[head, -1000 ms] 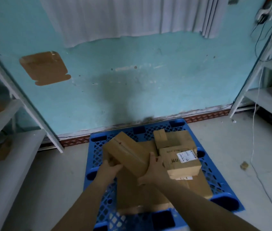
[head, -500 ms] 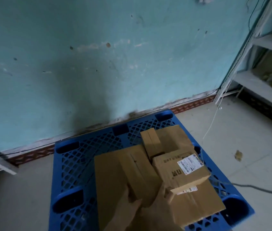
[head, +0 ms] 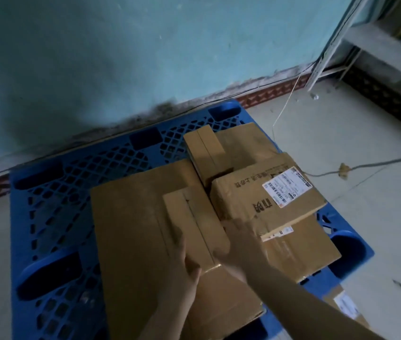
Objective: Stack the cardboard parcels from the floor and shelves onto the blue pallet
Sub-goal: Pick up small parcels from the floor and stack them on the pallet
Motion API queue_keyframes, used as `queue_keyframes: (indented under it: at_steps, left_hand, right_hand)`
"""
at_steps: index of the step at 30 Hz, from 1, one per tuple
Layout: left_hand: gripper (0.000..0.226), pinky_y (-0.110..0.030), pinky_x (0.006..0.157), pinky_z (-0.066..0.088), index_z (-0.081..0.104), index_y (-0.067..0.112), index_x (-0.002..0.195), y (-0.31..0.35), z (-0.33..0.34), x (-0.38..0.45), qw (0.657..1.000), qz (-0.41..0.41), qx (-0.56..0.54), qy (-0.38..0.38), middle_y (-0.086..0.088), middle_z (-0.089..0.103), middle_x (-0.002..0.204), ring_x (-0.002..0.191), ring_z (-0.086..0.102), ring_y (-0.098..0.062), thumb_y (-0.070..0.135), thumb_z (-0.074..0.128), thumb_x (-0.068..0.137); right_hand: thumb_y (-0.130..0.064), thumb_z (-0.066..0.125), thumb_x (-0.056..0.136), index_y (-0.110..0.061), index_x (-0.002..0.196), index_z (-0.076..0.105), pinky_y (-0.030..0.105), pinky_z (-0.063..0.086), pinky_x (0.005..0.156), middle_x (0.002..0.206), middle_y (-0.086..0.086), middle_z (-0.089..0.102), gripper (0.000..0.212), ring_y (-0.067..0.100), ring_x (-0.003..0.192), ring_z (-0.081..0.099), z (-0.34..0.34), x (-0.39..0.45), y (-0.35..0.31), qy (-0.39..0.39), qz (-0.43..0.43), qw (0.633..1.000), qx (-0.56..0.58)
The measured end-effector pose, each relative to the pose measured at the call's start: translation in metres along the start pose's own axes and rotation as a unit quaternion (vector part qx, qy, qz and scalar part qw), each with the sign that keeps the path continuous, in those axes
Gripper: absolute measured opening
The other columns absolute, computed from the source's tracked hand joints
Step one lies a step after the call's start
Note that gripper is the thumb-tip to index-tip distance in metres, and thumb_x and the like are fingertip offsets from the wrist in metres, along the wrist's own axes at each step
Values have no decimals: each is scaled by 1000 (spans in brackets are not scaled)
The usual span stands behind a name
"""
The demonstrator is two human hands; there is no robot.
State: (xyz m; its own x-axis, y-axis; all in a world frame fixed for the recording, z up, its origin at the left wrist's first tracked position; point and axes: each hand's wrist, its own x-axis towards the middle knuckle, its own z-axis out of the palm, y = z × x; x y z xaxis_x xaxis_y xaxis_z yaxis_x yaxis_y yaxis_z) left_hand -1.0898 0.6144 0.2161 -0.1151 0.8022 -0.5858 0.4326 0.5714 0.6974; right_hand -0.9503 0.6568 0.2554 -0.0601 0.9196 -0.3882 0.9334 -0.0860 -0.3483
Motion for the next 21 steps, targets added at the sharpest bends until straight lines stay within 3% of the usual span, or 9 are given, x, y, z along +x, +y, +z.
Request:
queue_keyframes:
  at_steps: [4, 7, 12, 17, 21]
  left_hand:
    - [88, -32, 115, 27, 7, 40, 145, 6, 13, 20, 999, 41, 10, -18, 9, 19, 154, 140, 28, -13, 18, 66, 83]
    - [92, -40, 110, 38, 16, 50, 138, 6, 21, 33, 998, 43, -48, -23, 5, 25, 152, 134, 39, -16, 8, 71, 76]
    - [88, -37, 107, 42, 14, 41, 144, 4, 33, 38, 998, 60, -19, -22, 9, 24, 150, 135, 35, -12, 16, 68, 80]
    - [90, -33, 108, 41, 6, 48, 142, -2, 35, 25, 997, 64, -6, -30, 12, 21, 151, 136, 31, -8, 22, 67, 81]
    - [92, -32, 109, 39, -4, 66, 118, -8, 41, 5, 998, 56, 6, -31, 18, 11, 151, 137, 26, -5, 24, 69, 79]
  right_hand:
    - [-48, 59, 83, -29, 146, 19, 45, 15, 115, 156, -3, 11, 78, 23, 144, 8, -13, 55, 15, 20, 2, 998, -60]
    - [-53, 55, 85, -33, 149, 10, 55, 6, 117, 160, -3, -3, 80, 25, 147, -4, -21, 98, 24, 1, 5, 997, -79]
    - [-75, 34, 82, -44, 146, -8, 75, -1, 103, 158, -5, -17, 82, 29, 144, -17, -18, 135, 31, -47, -9, 987, -151]
    - [-77, 34, 80, -44, 147, -2, 78, 0, 100, 158, -5, -15, 83, 28, 143, -21, -8, 119, 28, -55, 15, 992, -116]
    - [-74, 38, 81, -43, 147, -1, 76, 3, 102, 158, -6, -18, 83, 29, 143, -22, 1, 91, 30, -63, 29, 993, -97]
